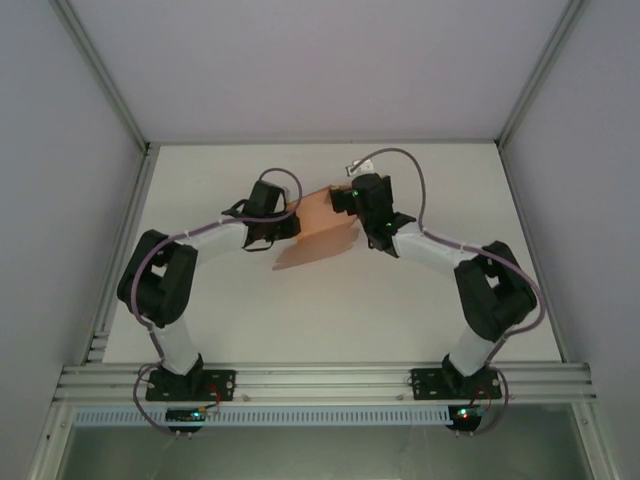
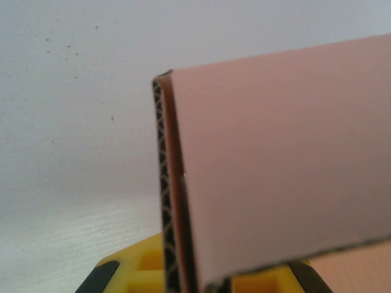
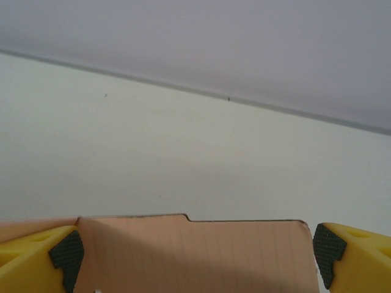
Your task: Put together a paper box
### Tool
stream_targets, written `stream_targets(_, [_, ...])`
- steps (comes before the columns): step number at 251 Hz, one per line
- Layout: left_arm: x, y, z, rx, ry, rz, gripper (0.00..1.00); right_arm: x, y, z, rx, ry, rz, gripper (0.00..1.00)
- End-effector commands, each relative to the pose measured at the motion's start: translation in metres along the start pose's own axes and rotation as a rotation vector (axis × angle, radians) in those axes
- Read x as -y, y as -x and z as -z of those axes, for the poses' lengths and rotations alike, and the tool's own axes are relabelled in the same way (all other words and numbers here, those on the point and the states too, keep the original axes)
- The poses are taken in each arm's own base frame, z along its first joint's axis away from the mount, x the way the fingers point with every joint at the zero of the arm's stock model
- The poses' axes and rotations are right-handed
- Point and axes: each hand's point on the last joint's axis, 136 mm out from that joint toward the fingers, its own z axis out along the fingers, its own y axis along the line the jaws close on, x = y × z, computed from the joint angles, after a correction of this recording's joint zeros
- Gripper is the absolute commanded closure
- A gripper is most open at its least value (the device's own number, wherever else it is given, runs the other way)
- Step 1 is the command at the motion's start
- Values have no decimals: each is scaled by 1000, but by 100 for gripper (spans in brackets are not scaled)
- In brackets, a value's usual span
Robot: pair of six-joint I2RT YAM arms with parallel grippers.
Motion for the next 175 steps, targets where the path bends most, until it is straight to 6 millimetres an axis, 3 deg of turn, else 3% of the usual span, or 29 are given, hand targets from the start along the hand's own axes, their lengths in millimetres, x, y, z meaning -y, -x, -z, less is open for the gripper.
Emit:
stream_targets(1, [29,13,12,60,-98,-116,100,8,-8,31,-64,54,35,1])
stream_targets(49, [25,18,15,92,-117,-147,100,27,-24,78,-155,105,5,1])
stream_targets(101, [22,23,19,112,-101,-172,100,48,-46,110,-233,105,-44,1])
stream_targets(144, [22,24,18,113,-107,-166,100,39,-71,113,-306,196,-77,1])
stream_targets(175, [24,24,18,106,-115,-174,100,36,-71,101,-318,221,-113,1])
